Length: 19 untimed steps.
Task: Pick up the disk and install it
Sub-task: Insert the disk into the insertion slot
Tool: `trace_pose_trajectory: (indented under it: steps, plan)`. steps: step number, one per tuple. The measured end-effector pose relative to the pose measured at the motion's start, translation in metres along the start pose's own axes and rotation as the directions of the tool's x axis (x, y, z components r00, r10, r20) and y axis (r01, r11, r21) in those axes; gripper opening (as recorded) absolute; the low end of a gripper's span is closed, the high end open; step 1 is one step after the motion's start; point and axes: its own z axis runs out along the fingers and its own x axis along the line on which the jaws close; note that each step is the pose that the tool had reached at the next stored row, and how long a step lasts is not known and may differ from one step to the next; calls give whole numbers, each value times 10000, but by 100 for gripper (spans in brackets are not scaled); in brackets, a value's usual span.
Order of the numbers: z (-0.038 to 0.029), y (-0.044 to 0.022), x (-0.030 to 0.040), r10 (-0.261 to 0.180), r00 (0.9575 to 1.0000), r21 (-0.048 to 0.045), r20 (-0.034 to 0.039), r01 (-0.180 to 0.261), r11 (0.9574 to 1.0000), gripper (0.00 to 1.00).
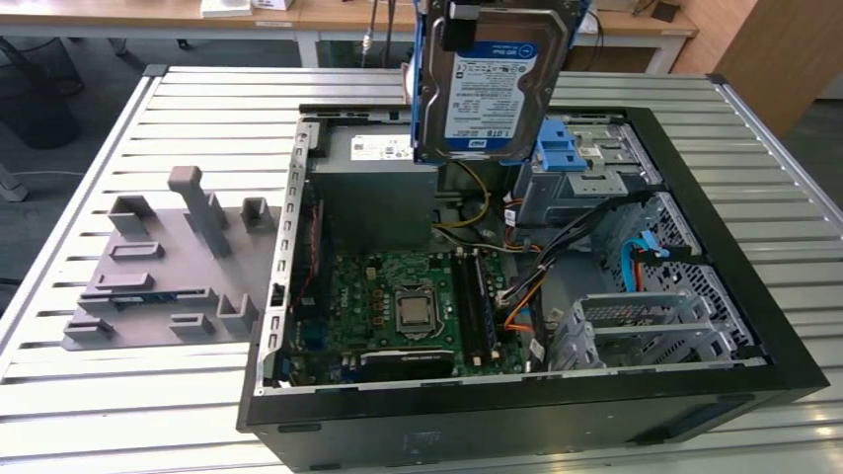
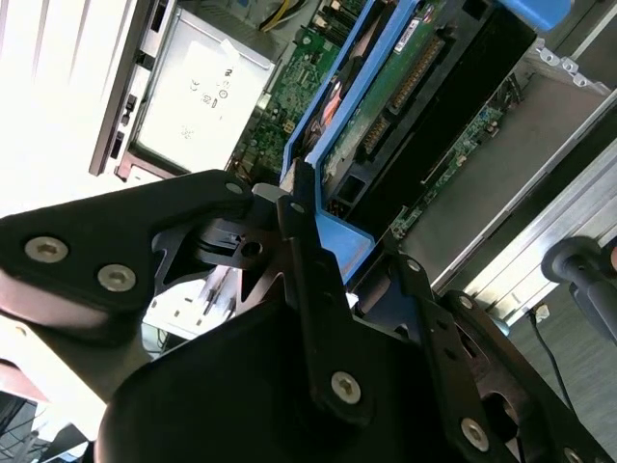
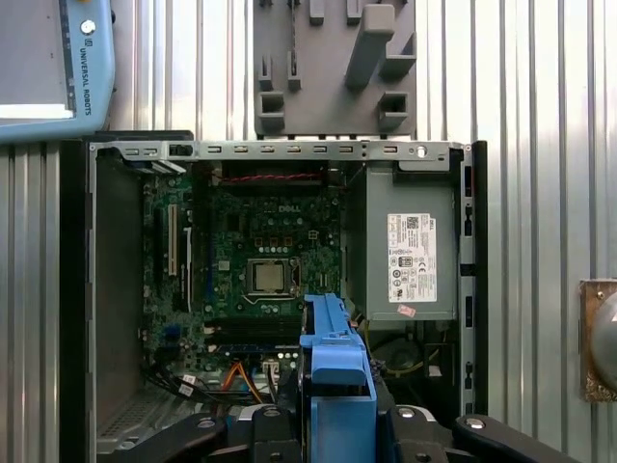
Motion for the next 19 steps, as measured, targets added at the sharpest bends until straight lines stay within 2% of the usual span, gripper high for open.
trace_pose_trajectory:
  steps: [8, 14, 19]
  plan:
    - [-1, -1, 34, 0, 10000, 0, -4, 0, 10000, 36]
    - [-1, -2, 110, 0, 10000, 1, -21, 0, 10000, 36]
    - [-2, -4, 199, 0, 10000, 1, -28, 0, 10000, 36]
